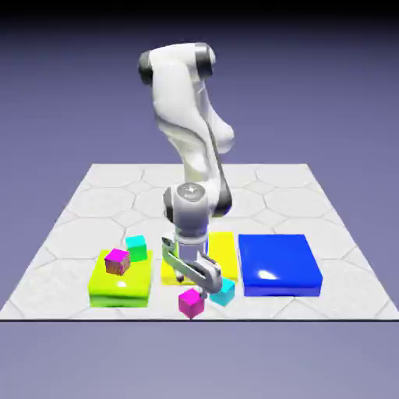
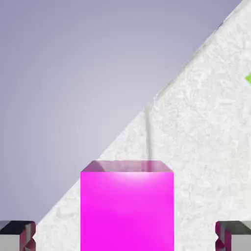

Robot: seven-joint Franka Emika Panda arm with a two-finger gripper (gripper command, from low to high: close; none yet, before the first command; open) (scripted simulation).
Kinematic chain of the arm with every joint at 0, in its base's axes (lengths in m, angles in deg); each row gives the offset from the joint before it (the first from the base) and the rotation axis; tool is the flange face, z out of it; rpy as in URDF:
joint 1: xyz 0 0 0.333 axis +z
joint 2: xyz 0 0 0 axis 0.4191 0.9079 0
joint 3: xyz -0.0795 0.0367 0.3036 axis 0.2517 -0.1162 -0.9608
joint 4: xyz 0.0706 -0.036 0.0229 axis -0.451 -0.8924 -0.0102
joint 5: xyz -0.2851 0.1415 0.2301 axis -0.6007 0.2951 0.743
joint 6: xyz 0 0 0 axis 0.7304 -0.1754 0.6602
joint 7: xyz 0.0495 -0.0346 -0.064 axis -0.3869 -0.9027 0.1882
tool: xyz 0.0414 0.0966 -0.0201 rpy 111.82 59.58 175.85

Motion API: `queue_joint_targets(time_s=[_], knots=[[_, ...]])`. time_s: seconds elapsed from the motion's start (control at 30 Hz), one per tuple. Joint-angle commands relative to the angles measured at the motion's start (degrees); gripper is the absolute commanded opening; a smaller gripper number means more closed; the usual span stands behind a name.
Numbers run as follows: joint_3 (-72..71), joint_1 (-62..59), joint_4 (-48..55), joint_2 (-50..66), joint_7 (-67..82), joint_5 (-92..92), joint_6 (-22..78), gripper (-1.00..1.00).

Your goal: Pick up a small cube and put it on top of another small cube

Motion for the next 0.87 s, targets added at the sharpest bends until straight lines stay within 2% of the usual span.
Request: queue_joint_targets(time_s=[0.0, 0.03, 0.23, 0.47, 0.7, 0.73, 0.83], knots=[[1.5, 1.2, 0.5, 1.9, -1.1, -1.4, -1.3, 0.00], [1.5, 1.2, 0.5, 1.9, -1.1, -1.4, -1.3, -1.00], [-6.9, -5.3, -2.5, -8.5, 4.6, 6.5, 6.0, -1.00], [-18.0, -5.3, -11.5, -22.7, -3.7, 18.3, 9.4, -1.00], [-7.4, 2.7, -10.3, -10.9, -14.1, 3.9, 0.8, -1.00], [-7.4, 2.7, -10.3, -10.9, -14.1, 3.9, 0.8, 1.00], [-11.1, -0.1, -10.7, -15.0, -10.5, 8.9, 3.7, 1.00]])
